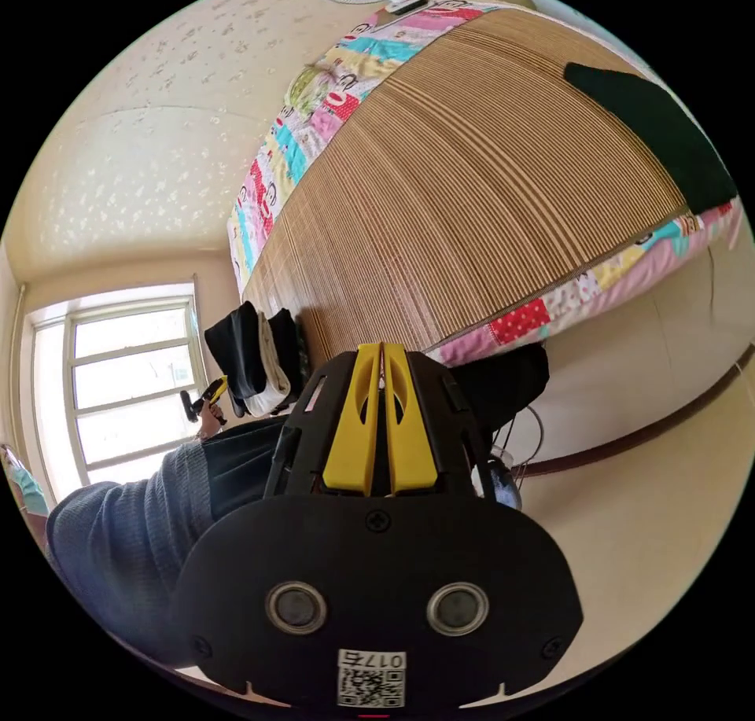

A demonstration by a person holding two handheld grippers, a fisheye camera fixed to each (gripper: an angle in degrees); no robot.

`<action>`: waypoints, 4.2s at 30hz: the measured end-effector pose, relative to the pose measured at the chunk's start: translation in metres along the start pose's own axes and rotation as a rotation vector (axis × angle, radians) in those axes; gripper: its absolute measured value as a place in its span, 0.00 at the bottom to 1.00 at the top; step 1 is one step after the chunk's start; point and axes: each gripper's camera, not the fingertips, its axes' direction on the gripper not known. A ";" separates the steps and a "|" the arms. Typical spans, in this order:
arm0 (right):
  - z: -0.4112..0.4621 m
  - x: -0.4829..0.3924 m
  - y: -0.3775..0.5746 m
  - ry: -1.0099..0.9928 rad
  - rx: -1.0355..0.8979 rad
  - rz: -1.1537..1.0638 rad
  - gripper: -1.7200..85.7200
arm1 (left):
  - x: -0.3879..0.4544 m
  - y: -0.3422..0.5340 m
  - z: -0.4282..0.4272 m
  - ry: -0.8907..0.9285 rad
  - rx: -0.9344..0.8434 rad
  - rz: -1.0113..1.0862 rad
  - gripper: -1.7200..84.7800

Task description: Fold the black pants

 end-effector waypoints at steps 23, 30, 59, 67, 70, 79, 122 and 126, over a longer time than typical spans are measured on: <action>0.049 -0.127 -0.133 -0.141 -0.217 -0.487 0.05 | 0.238 0.071 -0.089 1.341 0.453 0.837 0.07; 0.093 -0.089 -0.197 -0.682 -0.636 -0.314 0.29 | 0.406 0.118 -0.122 1.514 0.333 1.213 0.07; -0.010 -0.034 -0.363 -1.030 -0.221 -0.449 0.16 | 0.467 0.030 0.032 1.646 0.292 0.728 0.07; 0.035 0.043 -0.326 -0.904 -0.187 -0.345 0.15 | 0.533 0.005 -0.017 1.292 0.338 0.887 0.07; 0.041 0.044 -0.321 -0.883 -0.172 -0.364 0.16 | 0.563 0.006 -0.022 1.274 0.327 0.968 0.07; 0.112 0.061 -0.397 -1.539 -0.337 -0.141 0.37 | 0.632 0.038 0.021 1.560 0.033 1.144 0.07; 0.203 -0.104 -0.197 -1.329 -0.508 -2.236 0.22 | 0.506 -0.006 0.077 1.407 0.262 0.586 0.20; 0.250 -0.122 -0.166 -1.196 -0.672 -2.294 0.21 | 0.561 -0.017 0.084 1.225 0.020 0.650 0.25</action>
